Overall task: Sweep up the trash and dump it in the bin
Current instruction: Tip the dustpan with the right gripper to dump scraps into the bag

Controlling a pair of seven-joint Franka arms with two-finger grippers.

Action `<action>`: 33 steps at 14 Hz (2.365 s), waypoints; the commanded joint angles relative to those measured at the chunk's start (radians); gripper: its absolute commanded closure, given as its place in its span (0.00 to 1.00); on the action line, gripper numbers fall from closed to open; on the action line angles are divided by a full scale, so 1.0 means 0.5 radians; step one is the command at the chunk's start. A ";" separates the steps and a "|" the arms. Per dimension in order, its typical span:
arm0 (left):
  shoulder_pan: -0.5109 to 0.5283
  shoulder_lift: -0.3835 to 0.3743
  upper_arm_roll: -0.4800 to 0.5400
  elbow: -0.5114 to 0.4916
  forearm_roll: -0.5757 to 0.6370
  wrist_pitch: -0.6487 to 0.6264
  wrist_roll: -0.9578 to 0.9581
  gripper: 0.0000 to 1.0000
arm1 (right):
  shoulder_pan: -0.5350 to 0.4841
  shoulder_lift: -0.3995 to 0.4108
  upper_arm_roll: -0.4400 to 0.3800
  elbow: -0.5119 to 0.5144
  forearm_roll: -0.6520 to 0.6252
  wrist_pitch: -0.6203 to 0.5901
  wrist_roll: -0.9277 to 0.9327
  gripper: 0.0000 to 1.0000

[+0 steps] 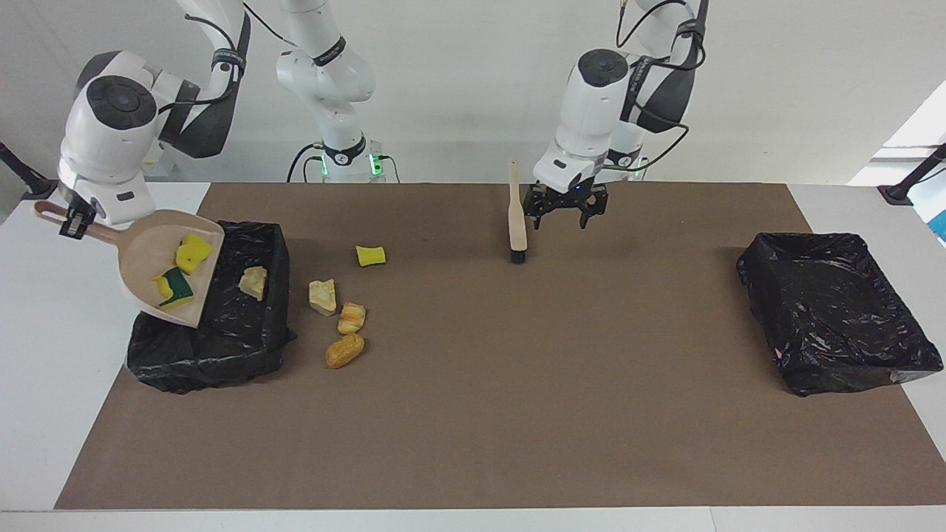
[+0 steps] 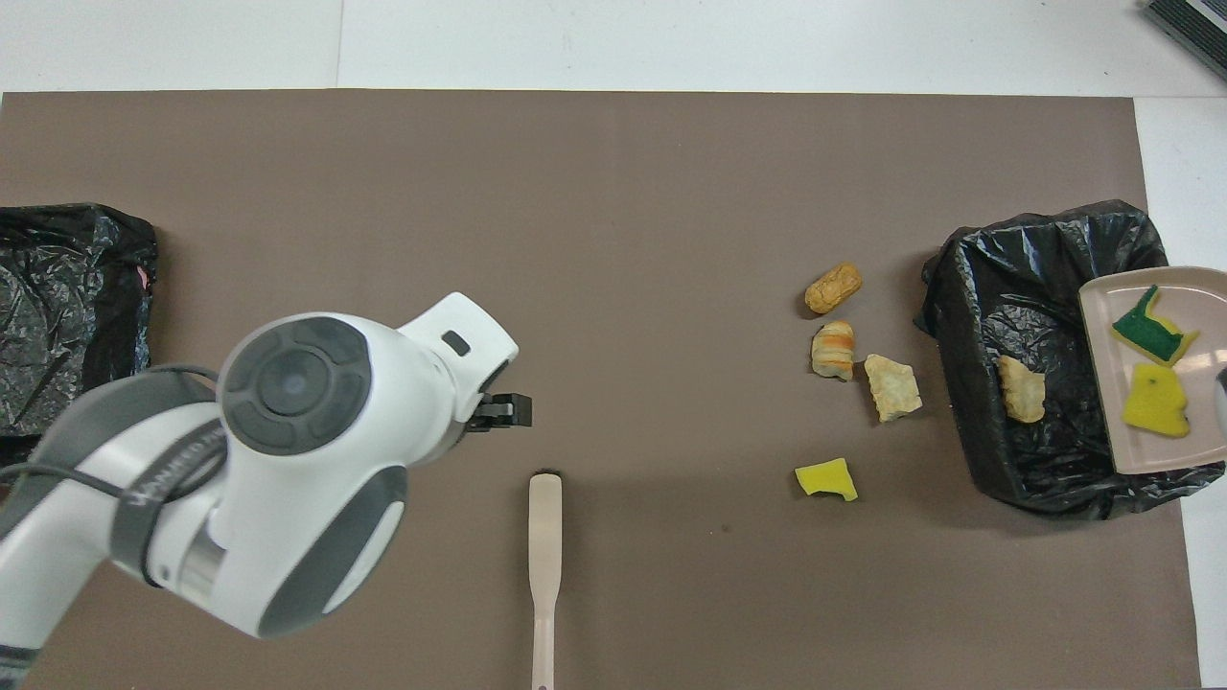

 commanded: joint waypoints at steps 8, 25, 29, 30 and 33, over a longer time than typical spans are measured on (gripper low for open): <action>0.579 0.010 0.004 0.627 0.016 -0.665 0.710 0.00 | 0.271 -0.262 0.019 -0.318 -0.527 -0.069 0.367 1.00; 0.782 0.080 0.032 0.922 0.034 -0.945 0.977 0.00 | 0.284 -0.342 0.034 -0.171 0.929 -0.225 1.469 1.00; 0.807 0.071 0.025 0.919 0.034 -0.921 1.008 0.00 | 0.422 -0.323 0.083 -0.165 1.245 -0.335 2.319 1.00; 0.804 0.056 0.025 0.910 0.037 -0.914 1.014 0.00 | 0.477 -0.290 0.083 -0.162 1.340 -0.342 2.528 1.00; 0.816 0.047 0.032 0.888 0.034 -0.832 0.999 0.00 | 0.639 -0.146 0.083 -0.079 1.534 -0.351 2.940 1.00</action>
